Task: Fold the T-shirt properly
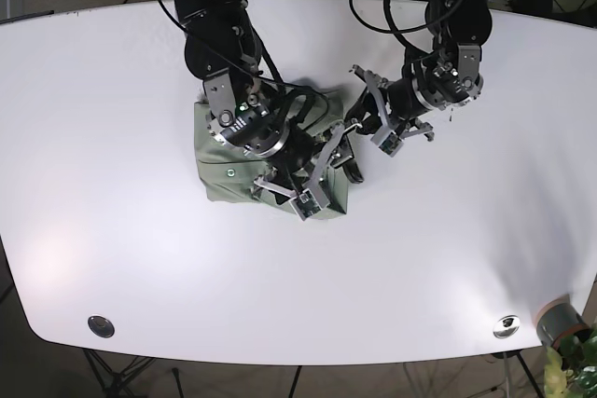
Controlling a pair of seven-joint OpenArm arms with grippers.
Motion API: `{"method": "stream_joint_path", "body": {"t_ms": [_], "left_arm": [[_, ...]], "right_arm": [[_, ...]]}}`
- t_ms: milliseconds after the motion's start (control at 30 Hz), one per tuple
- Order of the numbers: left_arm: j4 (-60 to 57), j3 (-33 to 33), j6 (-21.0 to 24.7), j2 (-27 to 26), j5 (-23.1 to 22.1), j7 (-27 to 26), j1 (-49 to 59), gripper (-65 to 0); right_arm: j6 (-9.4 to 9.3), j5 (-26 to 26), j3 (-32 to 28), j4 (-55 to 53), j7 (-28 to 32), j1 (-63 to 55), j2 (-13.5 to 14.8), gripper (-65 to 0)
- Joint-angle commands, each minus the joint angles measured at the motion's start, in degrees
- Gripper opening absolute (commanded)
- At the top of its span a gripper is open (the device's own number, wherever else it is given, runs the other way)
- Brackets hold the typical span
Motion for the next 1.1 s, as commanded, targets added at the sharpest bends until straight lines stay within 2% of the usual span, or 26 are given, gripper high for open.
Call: {"method": "stream_joint_path", "body": {"t_ms": [0, 267, 467, 667, 767, 1067], "left_arm": [[2.57, -0.36, -0.14, -0.72, -0.93, -1.15, -0.68, -51.2], [10.39, 0.60, -0.14, -0.80, -0.67, -1.07, 0.90, -51.2], [12.33, 8.60, -0.14, -3.18, -0.49, -1.33, 1.78, -51.2], [11.36, 15.64, 0.30, -3.35, -0.49, -1.51, 2.22, -51.2], [8.63, 15.81, 0.30, -3.18, -0.49, -1.51, 2.05, -51.2], [3.36, 15.64, 0.39, -3.70, -0.49, -1.51, 1.69, -51.2]], "right_arm": [[-0.26, 2.69, 3.48, 1.91, 1.57, 0.92, 0.59, -31.9], [-0.61, 9.46, 15.88, -0.82, 1.93, 0.75, 6.13, -46.6], [-0.43, 9.55, 22.47, -10.84, 2.01, 4.88, 8.86, -52.3], [-0.26, 9.55, 22.65, -20.86, 4.74, 9.01, 11.14, -55.5], [-0.26, 9.55, 22.47, -24.99, 8.87, 9.98, 11.14, -55.5], [-0.26, 9.55, 16.76, -34.05, 16.96, 9.80, 12.46, -55.5]]}}
